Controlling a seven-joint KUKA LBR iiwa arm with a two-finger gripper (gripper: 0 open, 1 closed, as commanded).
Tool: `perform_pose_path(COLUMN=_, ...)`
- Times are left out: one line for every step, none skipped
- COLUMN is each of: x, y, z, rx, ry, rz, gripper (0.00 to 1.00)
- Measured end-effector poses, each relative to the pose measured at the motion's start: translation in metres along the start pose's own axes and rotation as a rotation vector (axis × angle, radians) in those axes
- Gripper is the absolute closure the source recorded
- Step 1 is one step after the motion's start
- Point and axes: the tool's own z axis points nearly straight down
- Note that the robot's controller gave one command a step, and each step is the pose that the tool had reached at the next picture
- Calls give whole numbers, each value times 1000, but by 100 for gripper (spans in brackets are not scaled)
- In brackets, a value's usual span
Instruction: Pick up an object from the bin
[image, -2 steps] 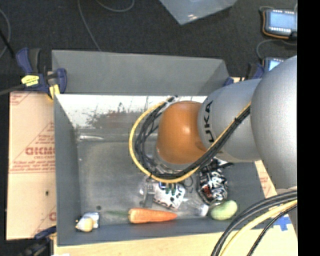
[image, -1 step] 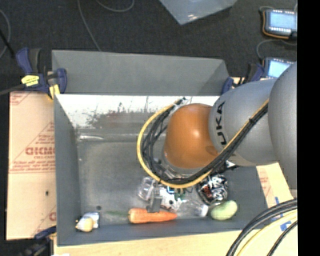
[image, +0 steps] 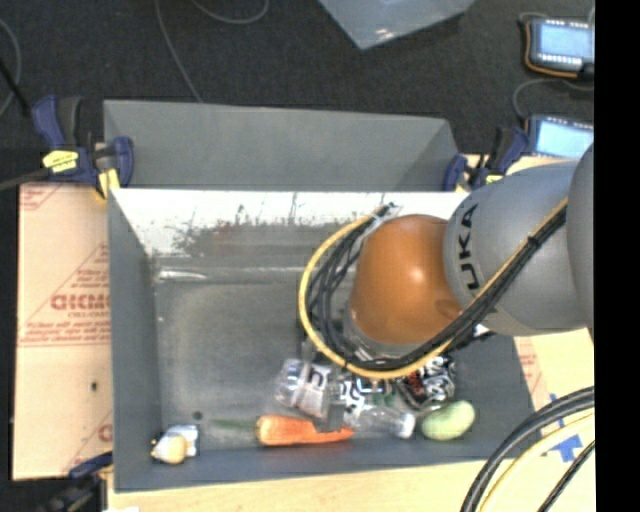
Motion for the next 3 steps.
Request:
perform_pose_path(x=-24, y=5, z=64, rx=0, ry=-2, rz=62, gripper=100)
perform_pose_path(x=-24, y=5, z=64, rx=0, ry=-2, rz=65, gripper=100)
perform_pose_path(x=-24, y=5, z=64, rx=0, ry=-2, rz=66, gripper=100)
